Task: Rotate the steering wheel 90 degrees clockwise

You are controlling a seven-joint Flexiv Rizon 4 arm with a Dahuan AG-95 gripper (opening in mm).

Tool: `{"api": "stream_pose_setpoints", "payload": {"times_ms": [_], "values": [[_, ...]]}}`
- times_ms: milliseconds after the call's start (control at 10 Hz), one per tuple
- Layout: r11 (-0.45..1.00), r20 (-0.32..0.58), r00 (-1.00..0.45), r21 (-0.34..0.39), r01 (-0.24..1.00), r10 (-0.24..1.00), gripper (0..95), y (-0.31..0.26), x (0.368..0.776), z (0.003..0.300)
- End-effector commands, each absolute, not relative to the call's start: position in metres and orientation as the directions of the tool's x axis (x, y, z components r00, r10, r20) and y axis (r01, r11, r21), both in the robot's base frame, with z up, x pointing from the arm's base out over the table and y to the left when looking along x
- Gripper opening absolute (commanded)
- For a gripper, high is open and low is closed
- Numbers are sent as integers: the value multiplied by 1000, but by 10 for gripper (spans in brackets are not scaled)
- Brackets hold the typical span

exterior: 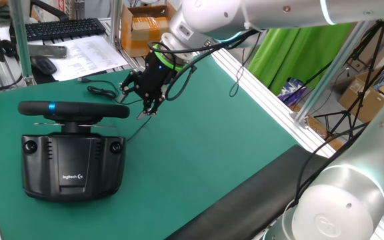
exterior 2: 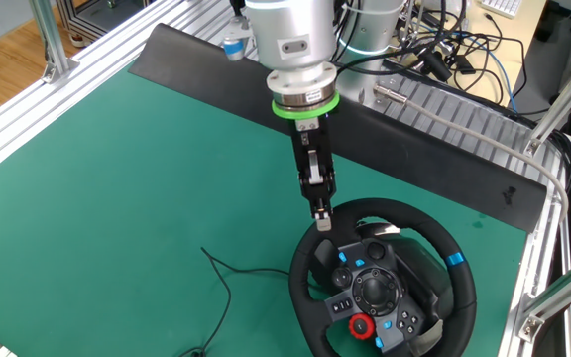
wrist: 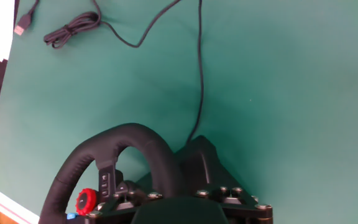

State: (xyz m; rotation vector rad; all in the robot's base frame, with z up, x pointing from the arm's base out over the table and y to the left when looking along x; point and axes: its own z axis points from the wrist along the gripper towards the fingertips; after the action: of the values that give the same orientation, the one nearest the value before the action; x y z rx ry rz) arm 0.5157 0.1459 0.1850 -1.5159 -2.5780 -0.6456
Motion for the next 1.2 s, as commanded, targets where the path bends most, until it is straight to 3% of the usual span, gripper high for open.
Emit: {"api": "stream_pose_setpoints", "payload": {"times_ms": [100, 500, 600, 800, 1200], "values": [[446, 275, -536, 327, 833, 798, 380, 147, 518, 183], [480, 261, -570, 337, 810, 779, 380, 147, 518, 183], [485, 253, -575, 341, 805, 778, 190, 147, 518, 183], [465, 226, -557, 353, 812, 799, 190, 147, 518, 183], [498, 267, -586, 332, 801, 765, 190, 147, 518, 183]]}}
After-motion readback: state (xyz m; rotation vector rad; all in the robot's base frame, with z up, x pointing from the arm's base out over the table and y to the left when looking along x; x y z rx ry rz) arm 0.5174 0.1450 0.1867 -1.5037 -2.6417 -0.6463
